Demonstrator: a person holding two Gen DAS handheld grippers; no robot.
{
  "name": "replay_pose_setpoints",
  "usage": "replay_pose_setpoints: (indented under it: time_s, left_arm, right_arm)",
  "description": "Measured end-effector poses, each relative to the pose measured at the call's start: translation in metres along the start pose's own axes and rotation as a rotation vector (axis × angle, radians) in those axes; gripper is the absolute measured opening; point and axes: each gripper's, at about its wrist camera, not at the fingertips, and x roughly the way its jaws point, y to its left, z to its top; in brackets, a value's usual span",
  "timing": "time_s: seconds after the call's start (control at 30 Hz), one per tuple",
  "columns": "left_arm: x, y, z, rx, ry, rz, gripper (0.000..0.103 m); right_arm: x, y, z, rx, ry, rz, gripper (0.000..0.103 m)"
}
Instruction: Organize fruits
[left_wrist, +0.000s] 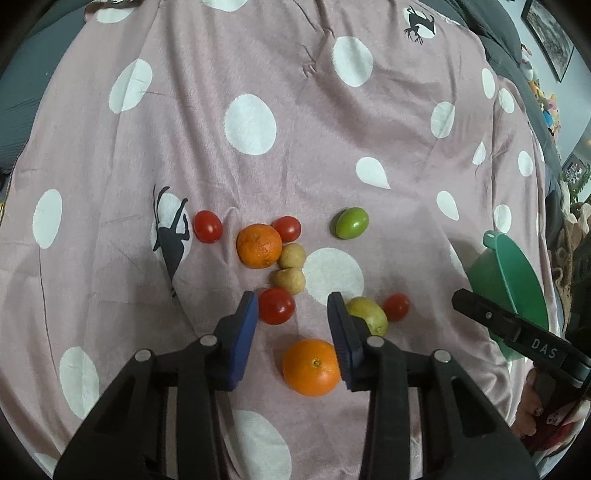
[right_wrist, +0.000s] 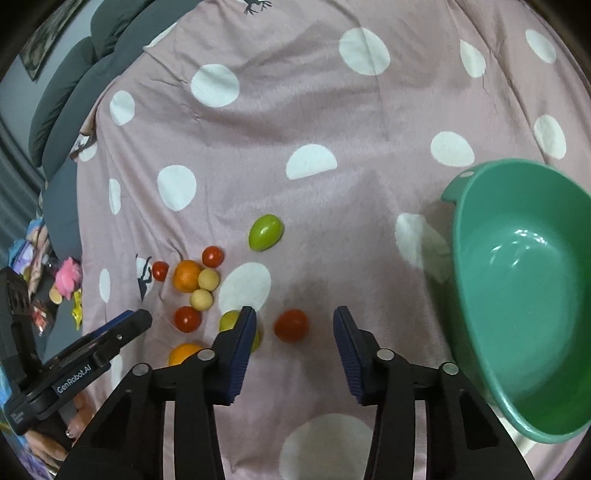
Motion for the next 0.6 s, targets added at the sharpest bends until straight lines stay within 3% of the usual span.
replay_pose_setpoints:
  time_s: [0.23, 0.4, 0.6]
  left_arm:
    - [0.003, -0.011, 0.027, 0.038, -0.014, 0.041, 0.037]
    - [0.029, -0.004, 0.024, 0.044, 0.048, 0.100, 0.037]
    - [0.034, 0.010, 0.020, 0.005, 0.075, 0.054, 0.039]
  right_arm:
    - [0.019, 0.006, 0.011, 0.008, 0.061, -0.010, 0.045]
    - [0.047, 0.017, 0.025, -0.010, 0.104, -0.019, 0.045]
    - [0.088, 0.040, 0.036, -0.054, 0.165, 0.061, 0.045]
